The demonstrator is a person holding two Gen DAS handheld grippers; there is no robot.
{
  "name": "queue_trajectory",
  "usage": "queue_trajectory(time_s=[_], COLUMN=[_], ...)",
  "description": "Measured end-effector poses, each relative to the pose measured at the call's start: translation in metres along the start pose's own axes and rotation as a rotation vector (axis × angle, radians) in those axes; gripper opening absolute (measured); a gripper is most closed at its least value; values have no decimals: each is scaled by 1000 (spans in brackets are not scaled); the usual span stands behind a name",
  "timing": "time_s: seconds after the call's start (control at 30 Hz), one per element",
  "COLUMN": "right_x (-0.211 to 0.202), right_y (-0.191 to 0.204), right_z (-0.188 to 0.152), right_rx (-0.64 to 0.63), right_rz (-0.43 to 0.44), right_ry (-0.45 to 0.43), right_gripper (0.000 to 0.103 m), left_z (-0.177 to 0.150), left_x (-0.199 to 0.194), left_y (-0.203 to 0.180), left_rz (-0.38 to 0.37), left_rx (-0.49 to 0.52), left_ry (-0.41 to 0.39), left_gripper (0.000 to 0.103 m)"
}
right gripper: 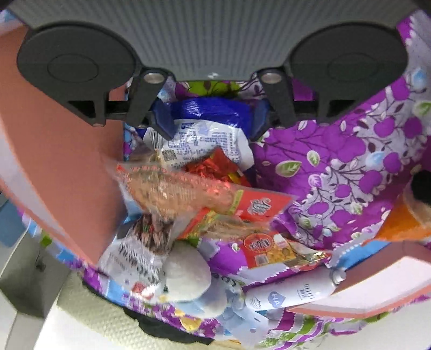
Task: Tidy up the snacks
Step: 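Grasp the red foil-wrapped candy with the right tool while the left tool holds the orange bag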
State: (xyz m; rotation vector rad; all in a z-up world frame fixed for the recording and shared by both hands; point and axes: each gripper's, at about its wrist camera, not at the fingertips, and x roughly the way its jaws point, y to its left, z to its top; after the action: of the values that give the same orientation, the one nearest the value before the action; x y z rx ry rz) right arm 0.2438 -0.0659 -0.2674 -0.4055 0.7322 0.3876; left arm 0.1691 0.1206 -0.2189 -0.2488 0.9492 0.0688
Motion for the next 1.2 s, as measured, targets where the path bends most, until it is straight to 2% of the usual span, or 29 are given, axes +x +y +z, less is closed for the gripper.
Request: queue_trajectory(time_s=[0.03, 0.07, 0.13, 0.17, 0.27, 0.4, 0.63, 0.83, 0.97, 1.03, 1.1, 1.2], right_x=[0, -1, -3, -4, -11, -29, -76, -106, -117, -120, -121, -118], right_y=[-2, -3, 0, 1, 6, -1, -2, 11, 10, 9, 7, 1], right_z=[0, 1, 1, 2, 3, -1, -24, -47, -53, -53, -53, -49], right_rx=[17, 25, 18, 15, -19, 3, 71, 88, 142, 153, 165, 185], right_rz=[17, 30, 34, 38, 15, 25, 105, 140, 225, 250, 251, 258], right_ry=[6, 12, 18, 23, 21, 13, 8, 9, -47, -64, -86, -118], right_gripper=[55, 46, 37, 17, 14, 10, 9, 9, 17, 33, 68, 79], left_z=[0, 1, 3, 3, 6, 7, 2, -16, -29, -32, -34, -35], left_x=[0, 0, -2, -4, -9, -16, -27, -34, -31, -31, -30, -28], left_y=[0, -1, -3, -5, -9, -15, -22, -24, -22, -19, -15, -9], left_rz=[0, 0, 2, 0, -3, -8, -12, -19, -13, -6, 1, 8], left_rx=[0, -1, 1, 3, 9, 13, 7, 1, -6, -11, -19, -27], left_ry=[2, 3, 1, -3, -8, -13, -22, -14, 8, 9, 7, 12], left_gripper=[78, 78, 78, 78, 78, 78, 78, 78, 78, 78, 78, 78])
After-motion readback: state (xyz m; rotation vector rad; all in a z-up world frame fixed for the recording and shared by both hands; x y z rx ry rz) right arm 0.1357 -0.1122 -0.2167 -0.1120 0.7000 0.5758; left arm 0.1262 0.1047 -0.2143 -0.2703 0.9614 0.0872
